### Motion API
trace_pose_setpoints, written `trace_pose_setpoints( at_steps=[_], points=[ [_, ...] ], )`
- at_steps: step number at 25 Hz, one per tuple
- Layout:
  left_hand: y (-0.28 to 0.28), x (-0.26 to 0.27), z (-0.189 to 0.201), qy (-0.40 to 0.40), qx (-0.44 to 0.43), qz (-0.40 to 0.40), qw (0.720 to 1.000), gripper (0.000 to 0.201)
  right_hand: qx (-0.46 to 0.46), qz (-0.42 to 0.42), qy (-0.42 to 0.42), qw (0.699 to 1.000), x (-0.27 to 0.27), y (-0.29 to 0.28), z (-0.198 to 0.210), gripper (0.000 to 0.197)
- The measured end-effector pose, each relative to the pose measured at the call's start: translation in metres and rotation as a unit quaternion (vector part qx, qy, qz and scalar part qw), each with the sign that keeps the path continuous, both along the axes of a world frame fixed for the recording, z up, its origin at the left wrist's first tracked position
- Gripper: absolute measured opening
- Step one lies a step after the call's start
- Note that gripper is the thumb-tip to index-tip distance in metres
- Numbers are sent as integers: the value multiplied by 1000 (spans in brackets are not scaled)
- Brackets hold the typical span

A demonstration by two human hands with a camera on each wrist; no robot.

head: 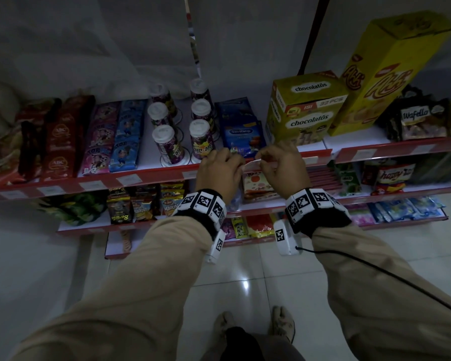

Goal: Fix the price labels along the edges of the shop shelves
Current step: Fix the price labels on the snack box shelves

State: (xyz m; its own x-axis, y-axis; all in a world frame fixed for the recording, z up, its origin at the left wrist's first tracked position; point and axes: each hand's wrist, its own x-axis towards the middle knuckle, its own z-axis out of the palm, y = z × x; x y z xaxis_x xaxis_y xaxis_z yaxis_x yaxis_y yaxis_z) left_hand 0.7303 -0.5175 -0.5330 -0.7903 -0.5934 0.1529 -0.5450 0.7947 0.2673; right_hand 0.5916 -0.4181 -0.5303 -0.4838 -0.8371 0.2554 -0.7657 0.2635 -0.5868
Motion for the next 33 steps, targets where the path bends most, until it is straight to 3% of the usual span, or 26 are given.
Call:
trace_pose_setpoints(
  at_steps=[8,17,23,33],
  points=[
    [4,-7,-2,-87,-88,-9,992,27,113,58,183,975,-1,2,0,17],
    [3,-5,-6,-106,-122,-18,987,34,100,24,198,975,4,6,-10,16],
    [3,-3,-9,-34,-83,0,996,21,84,17,188,978,3,6,-13,14],
    [4,-2,-4,-43,-73,4,996,24,71,29,208,975,-2,7,-16,12]
  ],
)
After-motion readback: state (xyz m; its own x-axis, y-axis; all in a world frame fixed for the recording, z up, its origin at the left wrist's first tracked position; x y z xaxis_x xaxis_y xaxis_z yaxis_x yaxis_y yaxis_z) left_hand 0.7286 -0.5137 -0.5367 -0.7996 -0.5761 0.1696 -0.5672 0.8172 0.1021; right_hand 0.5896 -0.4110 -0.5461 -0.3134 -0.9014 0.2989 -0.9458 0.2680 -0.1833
